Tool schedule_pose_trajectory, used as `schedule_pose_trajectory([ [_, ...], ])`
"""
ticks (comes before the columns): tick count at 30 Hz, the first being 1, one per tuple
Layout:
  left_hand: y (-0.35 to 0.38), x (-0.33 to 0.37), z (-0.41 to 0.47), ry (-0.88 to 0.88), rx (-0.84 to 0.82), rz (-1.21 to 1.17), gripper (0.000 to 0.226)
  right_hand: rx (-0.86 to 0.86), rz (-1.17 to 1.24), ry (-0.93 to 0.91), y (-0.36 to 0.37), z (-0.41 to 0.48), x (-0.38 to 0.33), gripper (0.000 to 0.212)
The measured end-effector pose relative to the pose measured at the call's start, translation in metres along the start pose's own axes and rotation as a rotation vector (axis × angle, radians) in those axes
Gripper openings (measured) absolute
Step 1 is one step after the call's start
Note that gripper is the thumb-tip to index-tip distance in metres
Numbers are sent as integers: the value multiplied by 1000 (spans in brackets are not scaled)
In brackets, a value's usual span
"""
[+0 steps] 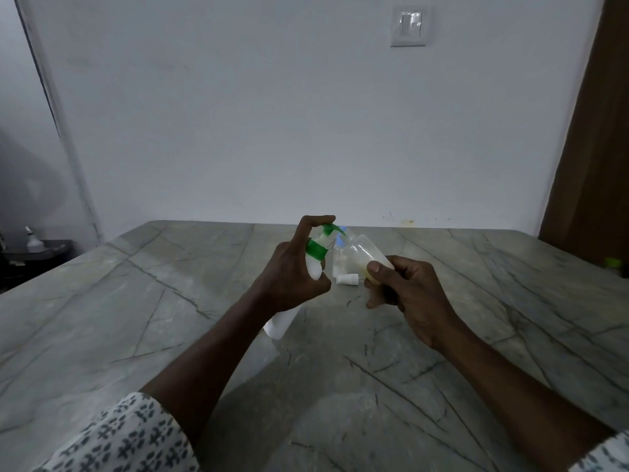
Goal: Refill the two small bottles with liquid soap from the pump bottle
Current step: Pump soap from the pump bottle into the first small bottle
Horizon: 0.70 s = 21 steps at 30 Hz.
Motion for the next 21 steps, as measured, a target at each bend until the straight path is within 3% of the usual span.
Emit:
schedule_pose_trajectory([
  [12,-3,-3,1,-60,43,-10,70,-64,-18,39,3,-3,4,44],
  [21,-1,3,0,21,9,-5,97,-42,20,44,1,-1,1,41],
])
Point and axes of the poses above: each hand's wrist, its own z-axis towards the middle knuckle, its own y-axis out of the palm, x = y × z, the point moved 4 cm from there along z, towards the middle knuckle, and after that the axes turned 12 degrees about x, right-handed, at the moved point
